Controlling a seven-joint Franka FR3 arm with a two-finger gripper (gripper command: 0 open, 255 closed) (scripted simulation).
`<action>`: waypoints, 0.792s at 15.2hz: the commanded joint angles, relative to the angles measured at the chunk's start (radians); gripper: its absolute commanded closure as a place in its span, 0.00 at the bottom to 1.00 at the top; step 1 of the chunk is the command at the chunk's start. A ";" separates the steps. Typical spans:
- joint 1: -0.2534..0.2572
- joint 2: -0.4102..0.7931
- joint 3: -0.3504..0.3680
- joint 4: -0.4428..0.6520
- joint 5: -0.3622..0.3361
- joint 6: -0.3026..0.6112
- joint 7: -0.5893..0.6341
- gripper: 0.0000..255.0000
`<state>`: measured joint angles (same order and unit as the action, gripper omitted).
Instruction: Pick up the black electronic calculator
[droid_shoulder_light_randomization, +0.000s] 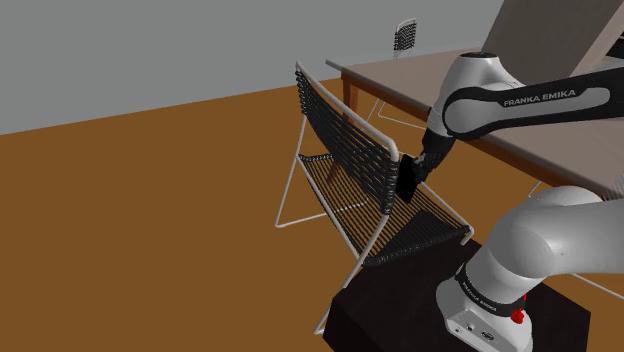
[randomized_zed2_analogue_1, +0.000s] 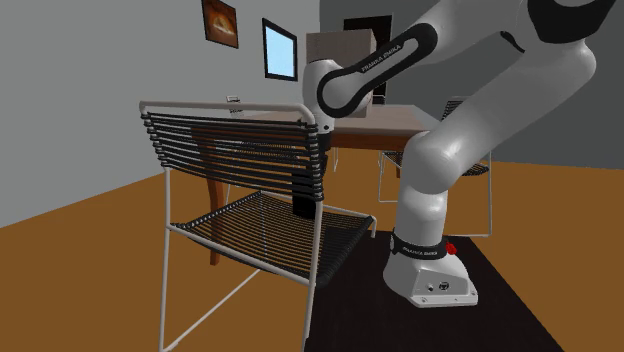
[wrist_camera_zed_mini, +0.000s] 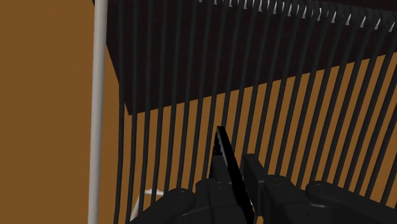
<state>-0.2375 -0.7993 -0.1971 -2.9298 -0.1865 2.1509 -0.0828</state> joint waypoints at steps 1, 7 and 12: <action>0.000 0.000 0.000 -0.001 0.000 0.000 0.000 1.00; 0.002 -0.025 0.005 0.028 0.007 -0.054 -0.002 1.00; 0.007 -0.058 0.016 0.080 0.018 -0.138 -0.005 1.00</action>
<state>-0.2323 -0.8533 -0.1837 -2.8650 -0.1715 2.0321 -0.0870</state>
